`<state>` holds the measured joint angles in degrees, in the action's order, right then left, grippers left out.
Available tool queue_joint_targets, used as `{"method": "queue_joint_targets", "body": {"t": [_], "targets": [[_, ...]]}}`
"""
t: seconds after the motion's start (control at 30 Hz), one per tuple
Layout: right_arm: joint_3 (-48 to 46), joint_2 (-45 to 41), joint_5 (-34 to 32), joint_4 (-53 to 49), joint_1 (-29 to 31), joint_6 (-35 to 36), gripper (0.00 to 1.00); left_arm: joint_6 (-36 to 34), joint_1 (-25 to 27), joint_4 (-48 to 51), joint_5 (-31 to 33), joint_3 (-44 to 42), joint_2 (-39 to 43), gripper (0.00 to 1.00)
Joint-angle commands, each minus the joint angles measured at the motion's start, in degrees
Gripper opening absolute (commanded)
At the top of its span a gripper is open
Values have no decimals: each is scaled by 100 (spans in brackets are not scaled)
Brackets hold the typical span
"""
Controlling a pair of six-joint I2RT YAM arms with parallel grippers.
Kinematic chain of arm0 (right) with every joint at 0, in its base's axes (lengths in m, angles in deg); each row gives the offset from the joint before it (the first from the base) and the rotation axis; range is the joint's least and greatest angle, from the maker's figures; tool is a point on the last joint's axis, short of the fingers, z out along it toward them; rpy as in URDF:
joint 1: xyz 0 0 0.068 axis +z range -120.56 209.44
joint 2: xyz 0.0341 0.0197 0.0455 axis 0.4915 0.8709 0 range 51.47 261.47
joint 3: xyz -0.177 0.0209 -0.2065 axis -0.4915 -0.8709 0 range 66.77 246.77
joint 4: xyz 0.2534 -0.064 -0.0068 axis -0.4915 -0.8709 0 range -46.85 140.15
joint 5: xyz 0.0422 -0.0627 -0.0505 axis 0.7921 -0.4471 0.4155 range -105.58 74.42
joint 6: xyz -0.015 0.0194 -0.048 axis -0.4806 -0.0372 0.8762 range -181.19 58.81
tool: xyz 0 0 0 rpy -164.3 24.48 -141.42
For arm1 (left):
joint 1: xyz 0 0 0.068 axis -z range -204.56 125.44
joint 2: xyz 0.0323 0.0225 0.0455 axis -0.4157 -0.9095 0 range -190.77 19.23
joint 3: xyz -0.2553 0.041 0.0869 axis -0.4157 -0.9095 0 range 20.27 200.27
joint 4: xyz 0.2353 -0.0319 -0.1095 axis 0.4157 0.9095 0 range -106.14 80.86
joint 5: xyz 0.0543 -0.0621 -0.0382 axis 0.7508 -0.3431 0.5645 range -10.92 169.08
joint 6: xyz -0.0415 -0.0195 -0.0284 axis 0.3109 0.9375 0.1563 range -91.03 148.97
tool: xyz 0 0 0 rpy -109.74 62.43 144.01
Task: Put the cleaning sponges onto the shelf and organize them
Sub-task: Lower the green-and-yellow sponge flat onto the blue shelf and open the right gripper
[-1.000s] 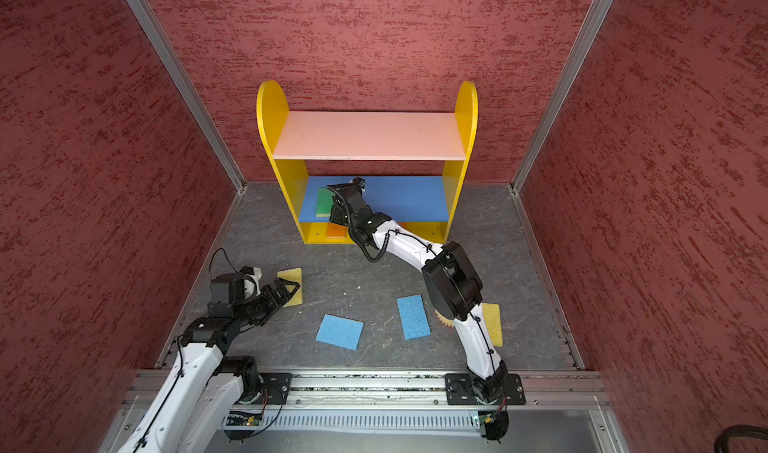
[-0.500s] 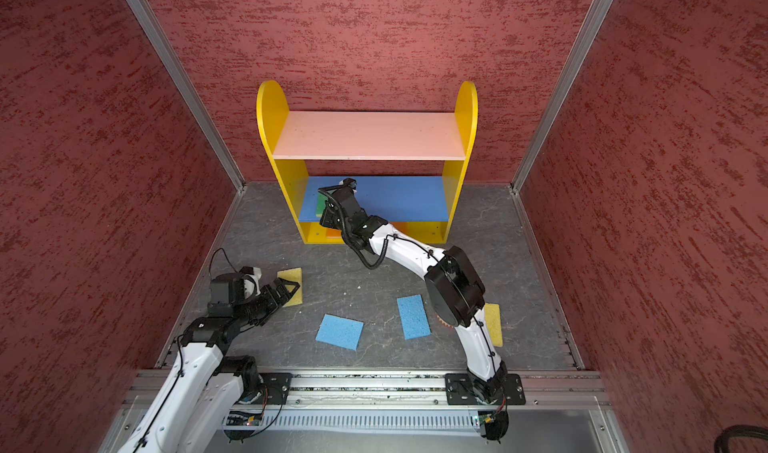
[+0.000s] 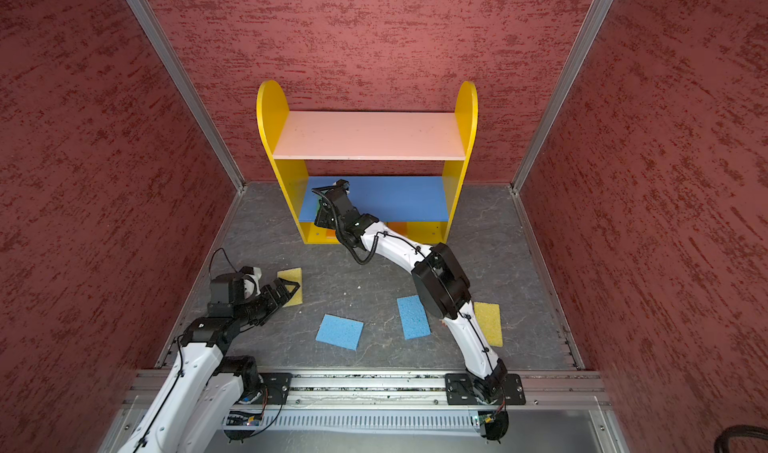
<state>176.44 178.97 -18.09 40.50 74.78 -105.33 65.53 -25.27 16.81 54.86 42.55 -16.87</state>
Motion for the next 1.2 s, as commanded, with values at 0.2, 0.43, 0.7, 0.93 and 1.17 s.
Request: {"method": "queue_joint_targets", "body": {"t": [0.2, 0.43, 0.7, 0.93, 1.17], "targets": [[262, 156, 136, -74, 36, -51, 0, -99, -60, -37, -39, -13, -38, 100], [545, 345, 111, -166, 19, -16, 0, -100, -59, -12, -47, -5, -3, 99], [539, 319, 51, -221, -6, -9, 0, -105, -60, -12, -51, -5, -11, 100], [546, 294, 37, -184, -34, -30, 0, -105, -53, -3, -55, -11, -11, 99], [521, 152, 183, -103, -30, -24, 0, -96, -58, 3, -80, 13, -5, 99]]}}
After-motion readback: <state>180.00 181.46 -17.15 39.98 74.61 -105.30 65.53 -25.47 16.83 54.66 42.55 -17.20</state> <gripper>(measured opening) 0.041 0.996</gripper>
